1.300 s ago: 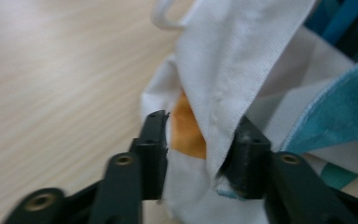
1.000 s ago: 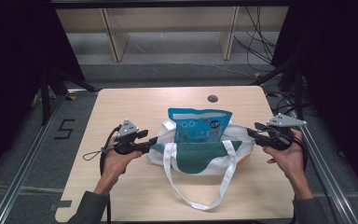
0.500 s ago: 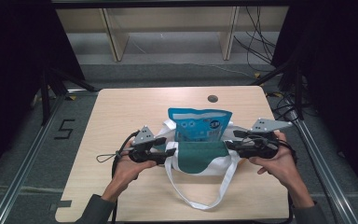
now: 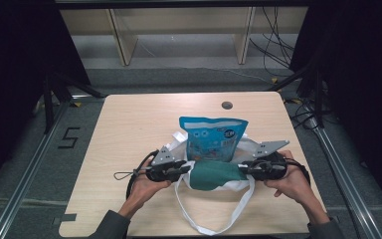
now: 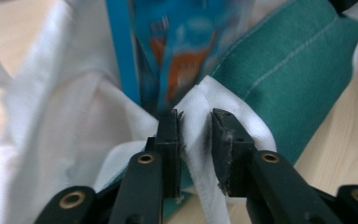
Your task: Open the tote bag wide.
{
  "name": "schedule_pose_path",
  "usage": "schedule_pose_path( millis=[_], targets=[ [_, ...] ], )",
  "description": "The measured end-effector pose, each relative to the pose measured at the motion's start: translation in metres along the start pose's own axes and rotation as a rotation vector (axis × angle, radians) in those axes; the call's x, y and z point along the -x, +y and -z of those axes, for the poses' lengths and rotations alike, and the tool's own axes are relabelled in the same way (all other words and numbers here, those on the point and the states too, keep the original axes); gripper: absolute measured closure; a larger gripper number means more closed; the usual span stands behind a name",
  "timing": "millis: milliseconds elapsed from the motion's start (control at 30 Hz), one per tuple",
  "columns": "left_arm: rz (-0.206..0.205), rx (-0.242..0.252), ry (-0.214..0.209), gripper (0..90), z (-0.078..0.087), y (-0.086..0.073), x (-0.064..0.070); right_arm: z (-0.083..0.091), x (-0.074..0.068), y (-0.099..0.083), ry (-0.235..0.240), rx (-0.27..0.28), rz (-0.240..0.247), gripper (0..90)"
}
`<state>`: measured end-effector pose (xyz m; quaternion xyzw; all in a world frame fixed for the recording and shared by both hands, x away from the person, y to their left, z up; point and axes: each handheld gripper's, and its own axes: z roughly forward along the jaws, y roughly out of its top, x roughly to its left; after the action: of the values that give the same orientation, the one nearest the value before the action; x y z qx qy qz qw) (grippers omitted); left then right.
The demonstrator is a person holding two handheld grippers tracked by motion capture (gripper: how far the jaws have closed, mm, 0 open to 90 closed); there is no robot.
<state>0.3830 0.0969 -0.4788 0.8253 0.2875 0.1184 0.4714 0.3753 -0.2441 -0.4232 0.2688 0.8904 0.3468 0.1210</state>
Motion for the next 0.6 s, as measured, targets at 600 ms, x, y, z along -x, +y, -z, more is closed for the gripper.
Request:
schedule_pose_path(
  millis=[600],
  targets=[
    [-0.046, -0.099, 0.030, 63.1, -0.007, -0.005, 0.002, -0.034, 0.002, -0.023, -0.001, -0.060, -0.074, 57.8]
  ],
)
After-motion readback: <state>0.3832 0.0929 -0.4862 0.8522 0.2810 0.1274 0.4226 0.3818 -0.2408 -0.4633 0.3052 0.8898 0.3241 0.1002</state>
